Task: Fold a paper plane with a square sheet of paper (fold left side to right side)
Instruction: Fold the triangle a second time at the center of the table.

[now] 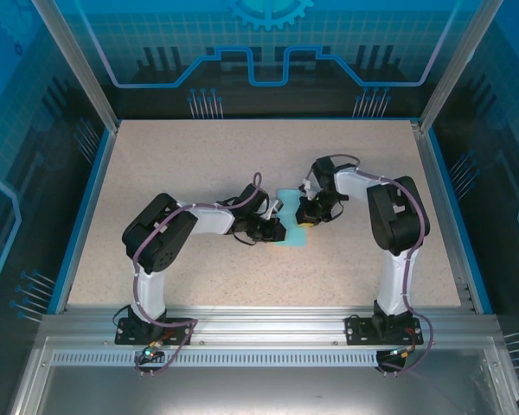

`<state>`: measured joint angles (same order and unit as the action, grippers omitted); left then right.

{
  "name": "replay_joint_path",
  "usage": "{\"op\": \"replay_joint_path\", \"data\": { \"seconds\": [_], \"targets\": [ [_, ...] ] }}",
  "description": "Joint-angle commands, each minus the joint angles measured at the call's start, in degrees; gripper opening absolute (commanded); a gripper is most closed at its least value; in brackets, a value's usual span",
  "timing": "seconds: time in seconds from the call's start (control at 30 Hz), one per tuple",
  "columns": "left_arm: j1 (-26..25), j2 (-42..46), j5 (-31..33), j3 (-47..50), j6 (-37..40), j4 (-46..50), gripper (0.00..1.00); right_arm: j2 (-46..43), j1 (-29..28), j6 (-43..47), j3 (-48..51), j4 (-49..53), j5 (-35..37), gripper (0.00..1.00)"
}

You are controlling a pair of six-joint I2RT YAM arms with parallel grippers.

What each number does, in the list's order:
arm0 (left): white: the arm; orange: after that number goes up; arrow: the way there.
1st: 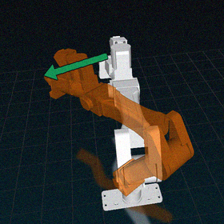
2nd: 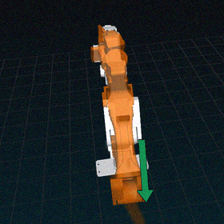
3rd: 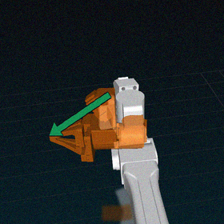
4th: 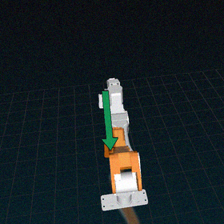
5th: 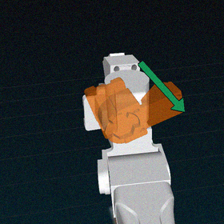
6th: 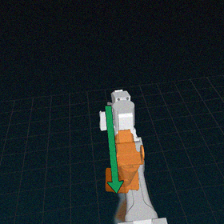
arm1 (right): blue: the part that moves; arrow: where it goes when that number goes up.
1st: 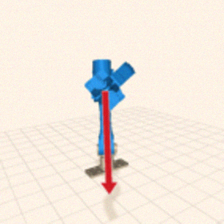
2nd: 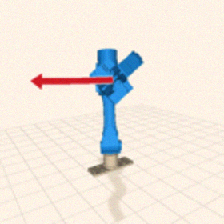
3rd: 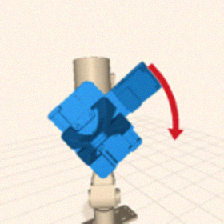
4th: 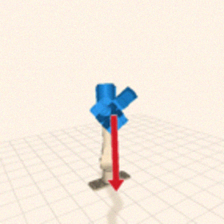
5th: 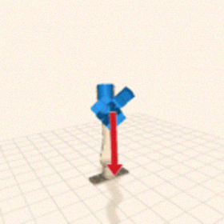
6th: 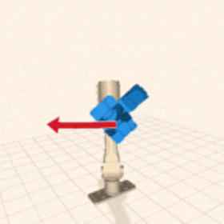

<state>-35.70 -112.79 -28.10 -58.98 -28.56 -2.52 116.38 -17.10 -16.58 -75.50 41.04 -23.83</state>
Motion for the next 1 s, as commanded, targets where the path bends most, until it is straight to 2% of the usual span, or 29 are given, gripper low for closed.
{"op": "replay_joint_path", "data": {
  "seconds": [0.0,0.23,0.4,0.63,0.83,0.97],
  "targets": [
    [-0.16,-3.04,4.89,4.22,-0.35,12.21,0.13,1.90,3.28,1.52,-1.42,1.72,6.32,0.06],
    [-0.21,-1.70,4.47,5.43,-0.62,11.45,0.13,3.29,2.90,2.27,-3.40,3.57,6.65,0.06],
    [-0.16,0.48,3.46,7.52,-0.56,11.21,0.19,3.51,2.36,2.48,-3.83,4.15,7.62,0.06],
    [-0.20,3.37,2.98,12.34,-0.31,10.67,0.19,3.68,2.07,2.66,-4.04,4.43,7.94,0.06],
    [-0.19,7.51,4.01,14.06,-0.43,11.63,0.19,0.96,2.13,3.39,-2.59,1.01,2.31,0.08],
    [0.42,12.77,4.86,14.07,-0.27,12.85,0.24,-4.68,3.39,3.02,-0.85,-1.71,-0.44,0.15]
  ]
}}
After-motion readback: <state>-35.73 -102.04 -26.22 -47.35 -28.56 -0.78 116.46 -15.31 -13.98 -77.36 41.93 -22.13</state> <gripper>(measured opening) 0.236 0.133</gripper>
